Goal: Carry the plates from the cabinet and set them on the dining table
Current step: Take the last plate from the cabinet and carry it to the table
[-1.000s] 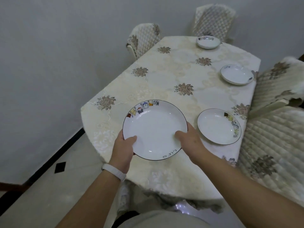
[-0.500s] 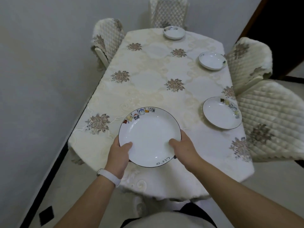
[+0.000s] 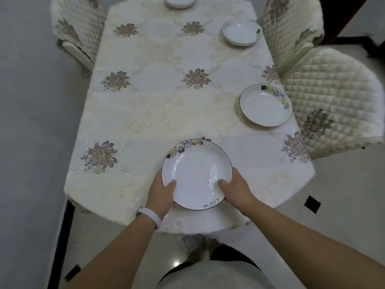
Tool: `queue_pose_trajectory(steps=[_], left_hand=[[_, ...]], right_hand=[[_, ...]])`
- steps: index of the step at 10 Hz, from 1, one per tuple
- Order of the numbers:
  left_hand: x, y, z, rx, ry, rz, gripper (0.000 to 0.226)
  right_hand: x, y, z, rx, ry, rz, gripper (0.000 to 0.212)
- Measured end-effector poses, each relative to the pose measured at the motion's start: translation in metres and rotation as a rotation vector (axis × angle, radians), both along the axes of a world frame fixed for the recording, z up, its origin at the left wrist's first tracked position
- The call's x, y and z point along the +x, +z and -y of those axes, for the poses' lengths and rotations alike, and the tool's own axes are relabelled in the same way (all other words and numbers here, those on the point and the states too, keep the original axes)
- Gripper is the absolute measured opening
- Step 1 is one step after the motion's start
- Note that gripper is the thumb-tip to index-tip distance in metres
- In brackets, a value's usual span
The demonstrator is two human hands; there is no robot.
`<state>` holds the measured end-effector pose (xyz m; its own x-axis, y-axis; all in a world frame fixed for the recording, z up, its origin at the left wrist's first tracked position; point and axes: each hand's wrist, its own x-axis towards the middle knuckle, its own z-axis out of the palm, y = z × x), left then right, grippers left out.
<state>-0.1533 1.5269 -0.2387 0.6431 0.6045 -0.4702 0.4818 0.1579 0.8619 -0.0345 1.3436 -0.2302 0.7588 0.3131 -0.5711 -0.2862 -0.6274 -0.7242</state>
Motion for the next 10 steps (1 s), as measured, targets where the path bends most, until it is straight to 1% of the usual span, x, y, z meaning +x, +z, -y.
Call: queue_pose_trajectory(steps=[2, 3, 4, 6, 8, 9, 10], left_hand=[[0.002, -0.026, 0.001, 0.16, -0.078, -0.181, 0.026], [0.009, -0.031, 0.002, 0.276, -0.122, -0.247, 0.022], [0.014, -0.033, 0.002, 0.336, -0.159, -0.286, 0.021], [0.016, -0.037, -0.001, 0.398, -0.196, -0.392, 0.024], [0.015, -0.032, -0.002, 0.378, -0.218, -0.429, 0.023], [0.015, -0.024, -0.006, 0.384, -0.207, -0.385, 0.021], [0.019, -0.009, -0.016, 0.427, -0.196, -0.33, 0.037]], right_hand=[[0.005, -0.031, 0.003, -0.074, 0.038, -0.023, 0.042], [0.009, -0.039, 0.005, -0.083, 0.023, -0.028, 0.041], [0.013, -0.04, 0.005, -0.093, 0.029, -0.034, 0.043], [0.025, -0.041, 0.003, -0.163, 0.159, -0.005, 0.038], [0.026, -0.036, 0.001, -0.208, 0.174, -0.009, 0.035], [0.026, -0.034, 0.005, -0.21, 0.14, -0.032, 0.027], [0.031, -0.022, 0.011, -0.234, 0.129, 0.047, 0.028]])
